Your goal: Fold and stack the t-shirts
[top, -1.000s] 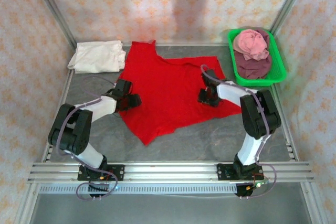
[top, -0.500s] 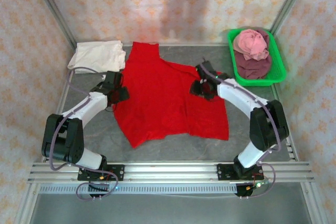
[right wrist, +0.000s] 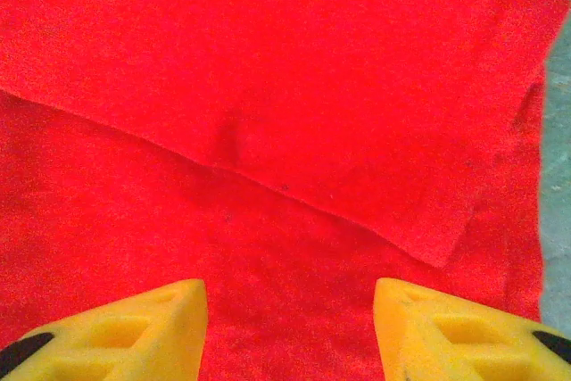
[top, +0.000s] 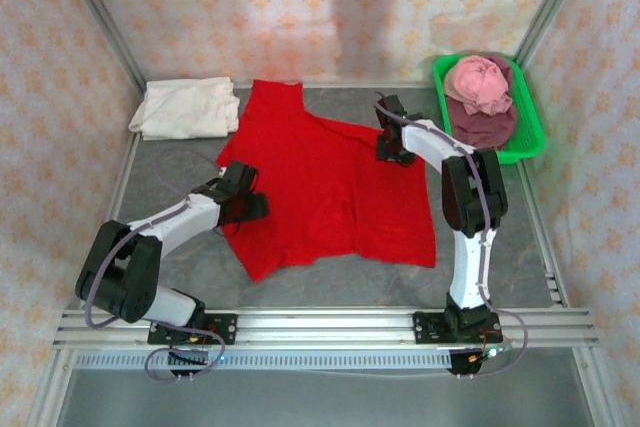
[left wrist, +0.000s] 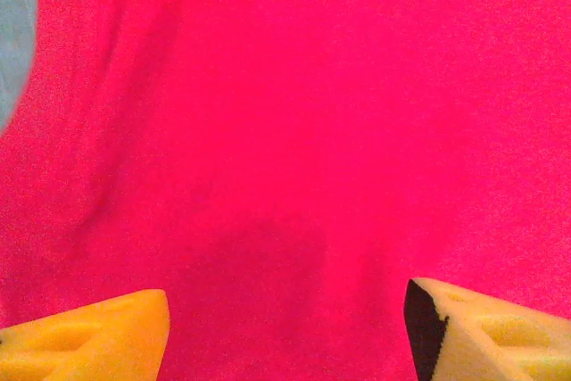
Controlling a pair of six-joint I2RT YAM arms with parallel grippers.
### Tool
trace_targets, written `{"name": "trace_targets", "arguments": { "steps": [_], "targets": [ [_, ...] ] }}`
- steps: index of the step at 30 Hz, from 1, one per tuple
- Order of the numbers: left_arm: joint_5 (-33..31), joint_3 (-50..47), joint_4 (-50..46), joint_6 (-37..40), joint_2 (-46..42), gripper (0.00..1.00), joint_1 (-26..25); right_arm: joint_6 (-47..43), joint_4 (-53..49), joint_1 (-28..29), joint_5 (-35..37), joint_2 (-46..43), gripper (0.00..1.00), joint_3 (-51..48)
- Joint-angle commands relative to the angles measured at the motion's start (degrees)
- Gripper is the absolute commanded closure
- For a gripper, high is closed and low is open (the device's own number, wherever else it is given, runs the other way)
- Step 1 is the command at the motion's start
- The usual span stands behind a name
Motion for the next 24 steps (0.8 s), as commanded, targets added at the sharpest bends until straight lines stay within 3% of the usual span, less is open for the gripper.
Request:
{"name": "trace_targets", "arguments": {
  "steps": [1,5,10,12,15,17,24],
  "targets": [
    [-0.4,-1.5,3.4,-3.1,0.5,0.31,3.4,-3.4,-2.2,-0.1,4.8,1.1,0.51,3.7],
    [2.3,-2.5,4.4,-2.8,0.4,0.32,9.2,-4.6,-3.0,-0.6,4.4,3.9,0.66,6.5],
    [-3.2,-1.4,0.4,0.2,-1.2,0.32,11.0,-4.9,-2.0,-0.8,4.7,4.4,0.81,7.2],
    [-3.6,-1.7,0.3,0.6,-1.9,0.32,12.5,-5.2,-3.0,-0.7,4.5,4.7,0.8,8.3],
    [-3.1,-1.6,0.5,1.4,-2.3,0.32,14.5,-6.9,-3.2,-0.8,3.1,3.6,0.64,7.9],
    [-3.7,-0.6,-0.6,2.1,-1.6,0.32,15.2,-8.4,-4.4,-0.7,4.4,2.4,0.6,7.1],
    [-1.2,0.7,-0.4,2.8,-0.4,0.32,17.7,-21.1,-6.9,-0.9,8.3,1.0,0.61,4.9]
  ]
}}
